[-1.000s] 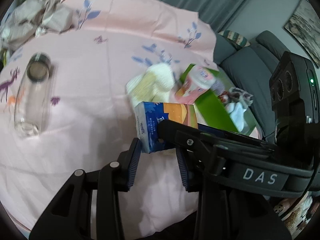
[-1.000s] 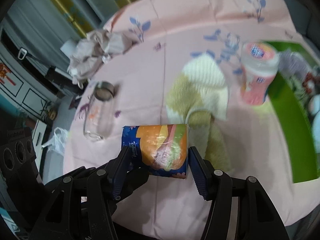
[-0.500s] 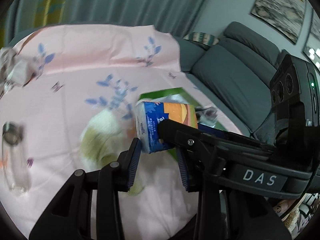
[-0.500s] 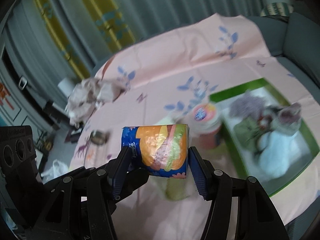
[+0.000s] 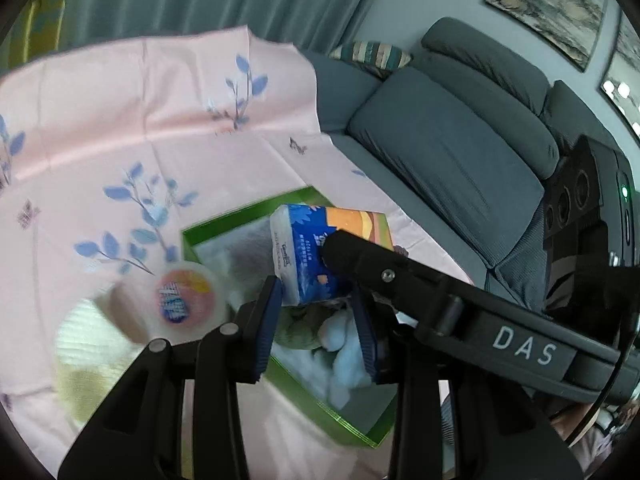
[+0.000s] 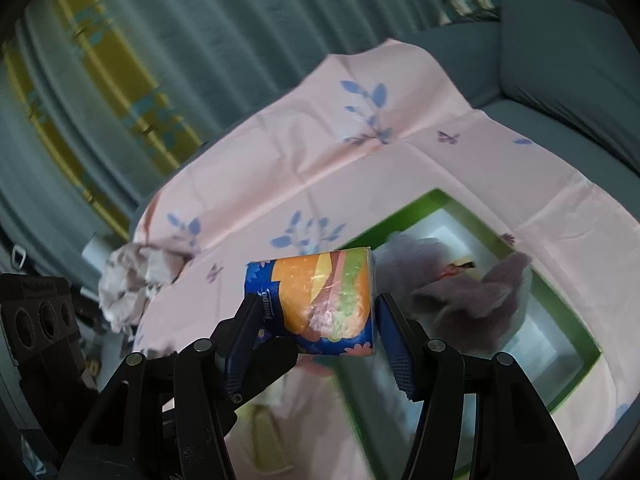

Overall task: Organize soft objects
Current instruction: 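Carry the tissue pack into the green-rimmed box and open the right gripper, then move the right gripper back to the cream-and-yellow knitted cloth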

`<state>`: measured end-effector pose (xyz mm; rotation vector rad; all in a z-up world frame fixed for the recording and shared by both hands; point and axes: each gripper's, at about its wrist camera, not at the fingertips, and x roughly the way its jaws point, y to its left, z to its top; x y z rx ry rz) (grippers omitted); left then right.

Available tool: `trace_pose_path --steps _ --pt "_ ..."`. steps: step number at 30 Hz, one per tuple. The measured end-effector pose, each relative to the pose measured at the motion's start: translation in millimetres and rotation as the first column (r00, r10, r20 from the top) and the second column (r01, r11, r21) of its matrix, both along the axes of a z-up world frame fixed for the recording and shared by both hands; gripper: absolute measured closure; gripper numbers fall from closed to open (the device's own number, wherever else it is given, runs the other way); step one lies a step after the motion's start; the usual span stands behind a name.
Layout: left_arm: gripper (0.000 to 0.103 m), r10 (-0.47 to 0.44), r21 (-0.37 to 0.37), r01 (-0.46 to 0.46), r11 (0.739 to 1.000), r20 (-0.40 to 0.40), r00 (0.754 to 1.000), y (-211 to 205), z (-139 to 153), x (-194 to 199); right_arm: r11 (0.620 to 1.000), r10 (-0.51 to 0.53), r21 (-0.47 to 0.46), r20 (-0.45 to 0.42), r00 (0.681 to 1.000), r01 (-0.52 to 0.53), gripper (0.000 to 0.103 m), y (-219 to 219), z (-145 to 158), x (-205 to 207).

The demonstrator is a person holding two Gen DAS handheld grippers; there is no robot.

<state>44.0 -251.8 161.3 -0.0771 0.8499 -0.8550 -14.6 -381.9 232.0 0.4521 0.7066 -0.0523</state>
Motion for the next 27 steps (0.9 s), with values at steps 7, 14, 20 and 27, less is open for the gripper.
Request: trace_pose_path --steps 7,14,20,27 --pt "0.069 0.001 0.065 0.001 0.998 -0.031 1.0 -35.3 -28.4 10.4 0.994 -0.068 0.077 -0.049 0.996 0.072 0.042 -38.9 -29.6 12.7" --pt "0.068 0.012 0.071 -0.005 0.997 -0.095 0.995 -42.9 -44.6 23.5 0.991 -0.1 0.088 -0.036 0.994 0.103 0.042 -49.3 -36.9 21.6" --pt "0.042 -0.014 0.05 0.017 0.999 -0.066 0.998 -40.1 -31.8 12.0 0.991 -0.126 0.043 -0.012 0.992 0.126 0.042 -46.6 -29.0 17.3" --pt "0.023 0.013 0.011 -0.012 1.0 -0.04 0.999 -21.3 -11.7 3.2 0.984 -0.178 0.045 0.069 0.982 0.175 0.032 -49.0 -10.6 -4.5"
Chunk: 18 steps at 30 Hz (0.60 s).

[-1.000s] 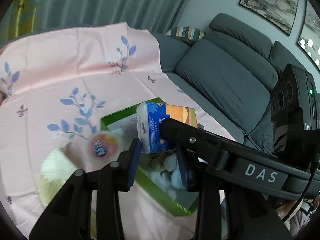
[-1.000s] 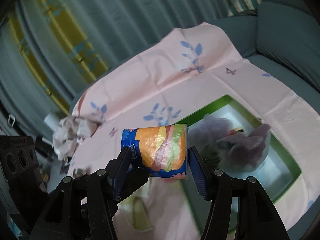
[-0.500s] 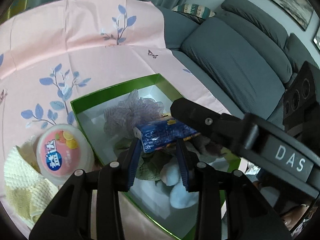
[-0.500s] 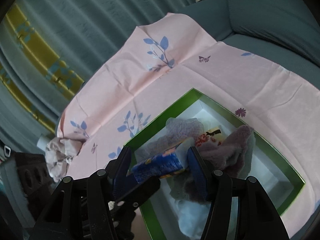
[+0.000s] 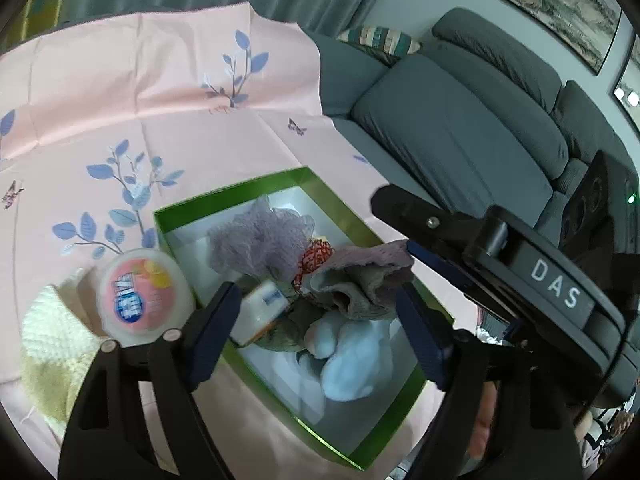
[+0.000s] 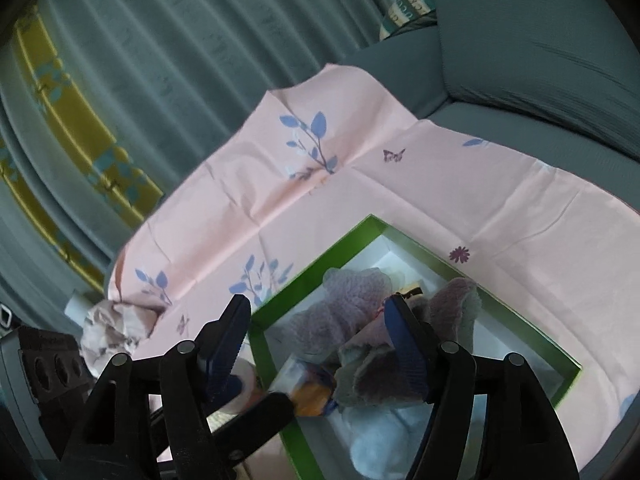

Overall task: Organize soft objects
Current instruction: 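Move the right gripper back to the cream-and-yellow knitted cloth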

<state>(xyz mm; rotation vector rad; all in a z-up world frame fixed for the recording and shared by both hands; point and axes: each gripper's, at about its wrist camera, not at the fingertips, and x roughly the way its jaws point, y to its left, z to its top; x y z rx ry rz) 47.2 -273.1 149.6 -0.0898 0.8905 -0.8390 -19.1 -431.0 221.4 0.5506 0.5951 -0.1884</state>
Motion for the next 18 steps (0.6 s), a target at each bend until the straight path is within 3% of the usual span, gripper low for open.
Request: trace_pose_path --steps 5,12,18 --pt "0.019 0.034 0.022 -0.035 0.999 0.035 0.999 21.8 11.3 -9.4 1.0 0.0 -0.02 0.025 1.0 0.0 0.026 11.0 10.7 -8.8" --pt "0.014 0.106 0.041 -0.107 0.993 0.037 0.994 72.7 15.3 -20.4 0.996 0.078 -0.053 0.053 0.996 -0.075 0.015 45.2 22.4 -15.8" --pt "0.014 0.242 0.074 -0.243 0.967 0.025 0.97 145.9 4.1 -26.1 0.978 0.177 -0.104 -0.037 0.984 -0.179 0.015 97.9 18.0 -8.5"
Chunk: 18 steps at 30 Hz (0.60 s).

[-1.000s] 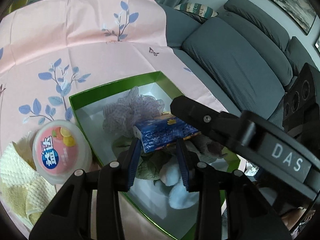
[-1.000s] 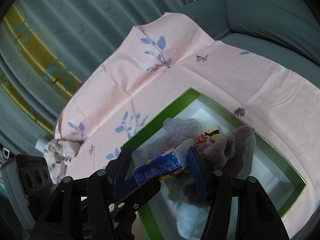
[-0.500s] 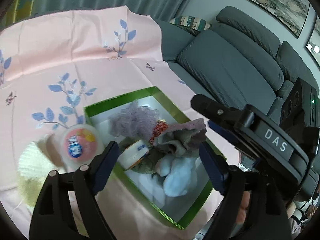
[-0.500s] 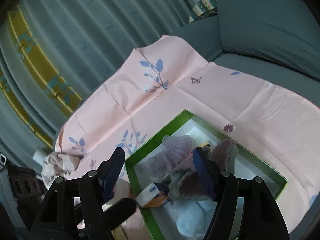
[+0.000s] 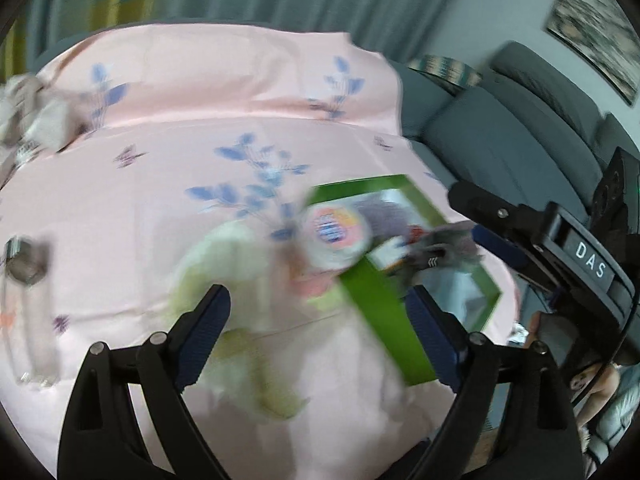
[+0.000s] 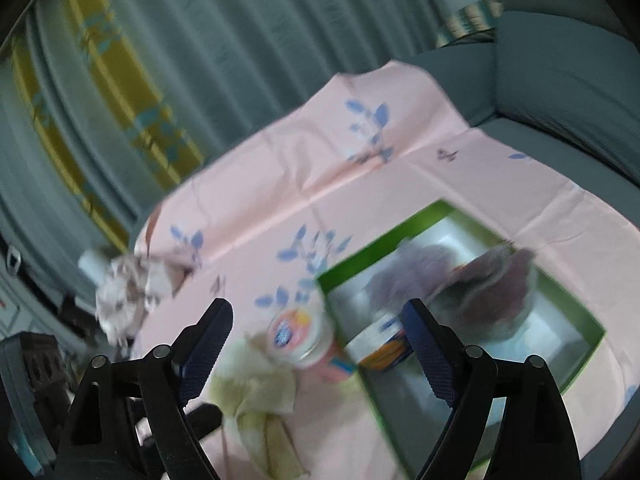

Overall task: Organize soft objects
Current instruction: 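Move the right gripper back to the cream-and-yellow knitted cloth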

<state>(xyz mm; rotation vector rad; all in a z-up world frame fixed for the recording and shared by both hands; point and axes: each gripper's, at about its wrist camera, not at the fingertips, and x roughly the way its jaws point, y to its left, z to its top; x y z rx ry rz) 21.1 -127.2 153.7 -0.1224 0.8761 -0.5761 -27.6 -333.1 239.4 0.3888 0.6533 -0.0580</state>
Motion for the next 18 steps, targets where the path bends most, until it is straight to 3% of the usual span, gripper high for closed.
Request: trace_pose_path --steps 4,8,11,18 --pt "0.014 0.1 0.029 -0.099 0.995 -0.024 0.995 52.5 -18.2 -4.6 0.995 0.097 -0.004 -0.073 0.993 -0.098 0.015 41.5 -11.4 11.4" --pt "0.014 0.194 0.049 -0.191 0.98 -0.065 0.979 93.7 -39.6 -12.5 0.98 0.2 0.026 -0.197 0.96 -0.199 0.015 92.3 -34.4 34.9" --pt "0.014 0.251 0.015 -0.252 0.968 -0.143 0.957 122.7 -57.2 -17.8 0.97 0.222 -0.04 -0.259 0.94 -0.241 0.015 128.4 -46.4 55.5" --pt "0.014 0.3 0.004 -0.306 0.952 -0.21 0.931 154.7 -75.2 -34.0 0.936 0.089 -0.272 -0.431 0.898 -0.223 0.016 171.6 -87.0 118.1"
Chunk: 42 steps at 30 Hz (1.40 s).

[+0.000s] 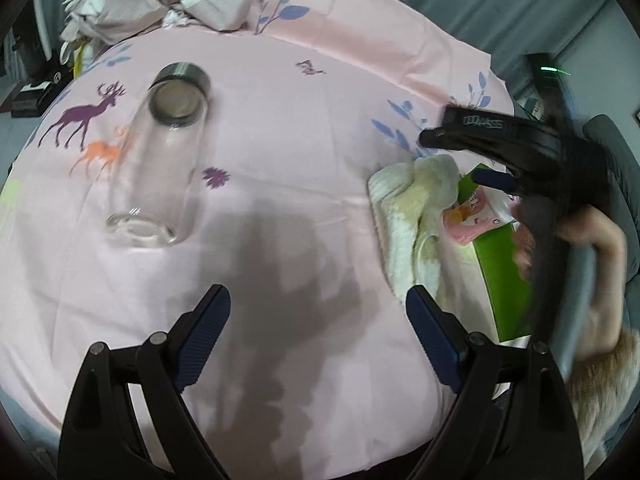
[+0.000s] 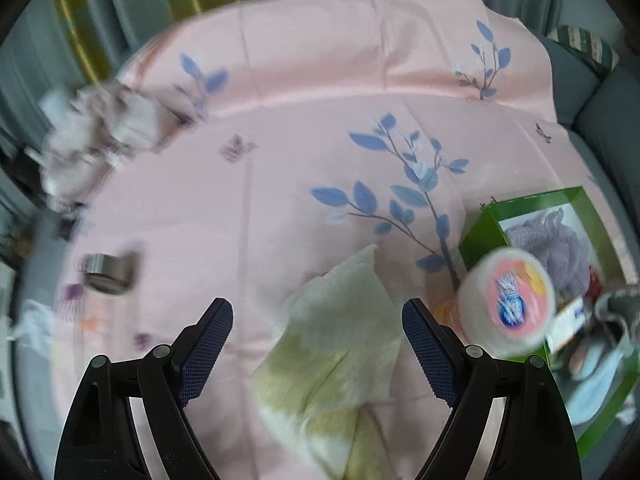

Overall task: Organize soft objects
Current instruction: 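Move the right gripper back to the cream-and-yellow knitted cloth, then grasp the cream-and-yellow knitted cloth with the right gripper and lift it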

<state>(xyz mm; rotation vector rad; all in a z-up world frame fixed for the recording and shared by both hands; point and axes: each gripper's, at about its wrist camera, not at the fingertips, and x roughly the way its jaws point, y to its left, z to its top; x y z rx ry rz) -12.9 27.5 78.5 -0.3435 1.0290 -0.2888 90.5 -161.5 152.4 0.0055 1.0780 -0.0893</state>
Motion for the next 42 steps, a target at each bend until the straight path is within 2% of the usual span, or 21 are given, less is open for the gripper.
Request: trace_pose_path --steps 2,3,5,6,7,9,11,14,16,21,24,27,29,33,36,39,41,42 --pt "0.014 0.0 -0.006 0.0 1.0 -0.001 1.0 4.7 0.5 -2.9 0.997 -0.018 -0.073 -0.056 0.998 0.014 0.016 3.0 -19.3 13.5" --pt "0.014 0.001 -0.01 -0.001 1.0 0.002 1.0 6.1 1.3 -2.8 0.996 -0.019 -0.089 -0.076 0.997 0.013 0.02 3.6 -25.6 17.6" --pt "0.014 0.006 -0.017 -0.006 1.0 0.011 1.0 10.9 4.2 -4.8 0.996 -0.013 -0.093 -0.14 0.99 0.0 0.039 4.8 -43.7 22.1" --pt "0.014 0.008 -0.019 -0.008 1.0 0.015 1.0 12.5 4.6 -5.7 0.997 -0.008 -0.078 -0.166 0.986 -0.005 0.056 4.9 -50.4 22.5" --pt "0.014 0.01 -0.02 -0.01 1.0 0.02 1.0 13.8 6.0 -7.0 0.998 -0.004 -0.056 -0.197 0.98 -0.007 0.064 5.4 -58.2 22.3" --pt "0.014 0.014 -0.018 -0.014 1.0 0.027 1.0 16.8 7.4 -9.1 0.999 -0.006 -0.039 -0.205 0.979 -0.002 0.072 5.2 -64.6 17.8" --pt "0.014 0.02 -0.028 -0.019 0.999 0.033 0.999 18.7 8.4 -12.2 0.998 0.008 -0.053 -0.171 0.985 -0.017 0.079 8.8 -57.6 12.6" --pt "0.014 0.031 -0.037 -0.03 0.999 0.038 0.999 22.1 9.8 -14.3 0.994 0.096 0.066 -0.077 0.992 -0.091 0.08 18.0 -28.7 -2.0" --pt "0.014 0.051 -0.038 -0.05 0.998 0.041 0.998 26.5 10.2 -15.1 0.981 0.162 0.111 -0.007 0.987 -0.16 0.08 27.1 -9.8 -13.2" --pt "0.014 0.084 -0.054 -0.082 0.995 0.043 0.996 38.1 9.7 -15.5 0.936 0.291 0.154 0.163 0.943 -0.316 0.08 50.7 27.5 -47.3" --pt "0.014 0.095 -0.053 -0.093 0.994 0.041 0.995 42.4 8.8 -15.9 0.9 0.361 0.182 0.2 0.911 -0.397 0.08 56.2 26.3 -69.0" --pt "0.014 0.095 -0.05 -0.093 0.994 0.033 0.995 43.8 5.8 -13.8 0.882 0.403 0.178 0.19 0.895 -0.436 0.08 61.4 13.7 -91.4" --pt "0.014 0.089 -0.049 -0.088 0.995 0.022 0.996 42.4 2.7 -13.4 0.879 0.421 0.182 0.14 0.896 -0.441 0.08 59.3 -3.1 -105.0" --pt "0.014 0.052 -0.044 -0.052 0.998 0.0 0.999 32.0 -5.0 -12.4 0.893 0.395 0.236 0.001 0.919 -0.384 0.08 43.4 -40.0 -116.3" --pt "0.014 0.005 -0.036 -0.006 0.999 -0.026 1.0 18.8 -13.1 -10.5 0.91 0.317 0.307 -0.078 0.945 -0.28 0.08 23.1 -67.8 -115.4" --pt "0.014 -0.028 -0.032 0.027 0.999 -0.047 0.999 7.9 -19.6 -10.7 0.889 0.267 0.401 -0.056 0.962 -0.223 0.08 8.8 -71.4 -117.5" --pt "0.014 -0.053 -0.025 0.051 0.998 -0.058 0.997 0.4 -23.1 -11.2 0.888 0.26 0.409 -0.067 0.963 -0.211 0.078 5.2 -65.7 -117.2" --pt "0.014 -0.062 -0.024 0.061 0.998 -0.063 0.996 -2.6 -24.6 -11.7 0.89 0.255 0.409 -0.079 0.964 -0.202 0.073 2.9 -61.5 -116.6"
